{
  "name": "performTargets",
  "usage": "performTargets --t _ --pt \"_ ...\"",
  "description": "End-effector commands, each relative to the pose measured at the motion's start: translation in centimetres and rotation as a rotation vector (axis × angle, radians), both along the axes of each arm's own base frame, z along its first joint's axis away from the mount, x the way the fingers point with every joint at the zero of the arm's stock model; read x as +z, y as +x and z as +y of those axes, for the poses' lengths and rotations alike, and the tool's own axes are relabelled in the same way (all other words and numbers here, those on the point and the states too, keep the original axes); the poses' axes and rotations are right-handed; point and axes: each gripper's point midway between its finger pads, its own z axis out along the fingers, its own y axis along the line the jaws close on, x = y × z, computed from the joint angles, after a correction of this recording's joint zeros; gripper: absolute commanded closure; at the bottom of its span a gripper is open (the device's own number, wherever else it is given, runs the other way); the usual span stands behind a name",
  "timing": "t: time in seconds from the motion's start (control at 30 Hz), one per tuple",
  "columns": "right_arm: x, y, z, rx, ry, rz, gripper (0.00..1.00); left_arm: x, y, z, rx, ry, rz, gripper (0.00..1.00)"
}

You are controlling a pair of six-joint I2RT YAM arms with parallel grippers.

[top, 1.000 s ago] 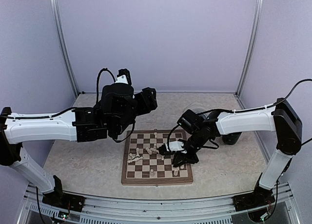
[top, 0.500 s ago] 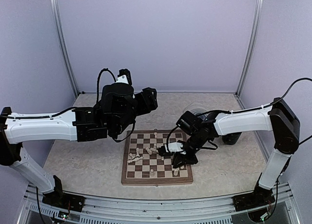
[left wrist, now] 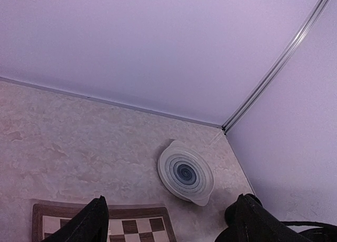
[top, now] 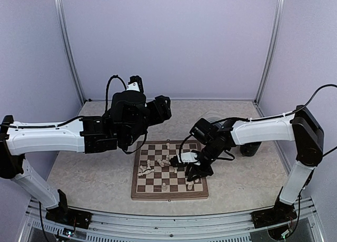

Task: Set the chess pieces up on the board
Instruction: Place the pawn at g2, then pick up the pawn from the chessboard.

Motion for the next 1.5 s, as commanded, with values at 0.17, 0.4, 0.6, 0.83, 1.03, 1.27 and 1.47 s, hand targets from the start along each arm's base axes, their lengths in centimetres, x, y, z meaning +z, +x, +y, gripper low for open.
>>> performTargets --t 0.17,0.4,0.6,0.83,1.03,1.27,1.47 --pt "5.0 2.2 1.9 -0.01 0.072 -0.079 0.71 -0.6 0.1 -0.3 -0.012 -0.008 0.017 0.18" --pt "5.5 6.1 3.2 -0.095 0.09 -0.106 0.7 -0.7 0.0 0.1 -0.005 -0.008 0.018 0.17" --pt "4.0 8.4 4.4 -0.135 0.064 -0.129 0.71 -0.7 0.0 1.1 0.016 -0.005 0.012 0.17" --pt "3.8 13.1 5.6 -0.263 0.088 -0.113 0.72 -0.6 0.0 2.6 0.044 -0.011 0.006 0.17" --pt "3.3 14.4 6.8 -0.279 0.095 -0.076 0.73 -0.7 0.2 3.1 0.046 -0.007 0.012 0.17" --pt "4.5 11.3 7.4 -0.178 0.165 0.042 0.71 -1.6 0.5 3.8 0.053 -0.02 0.029 0.17" --pt "2.5 11.1 7.8 -0.175 0.114 0.058 0.69 -1.9 0.9 3.0 0.025 -0.021 0.042 0.17"
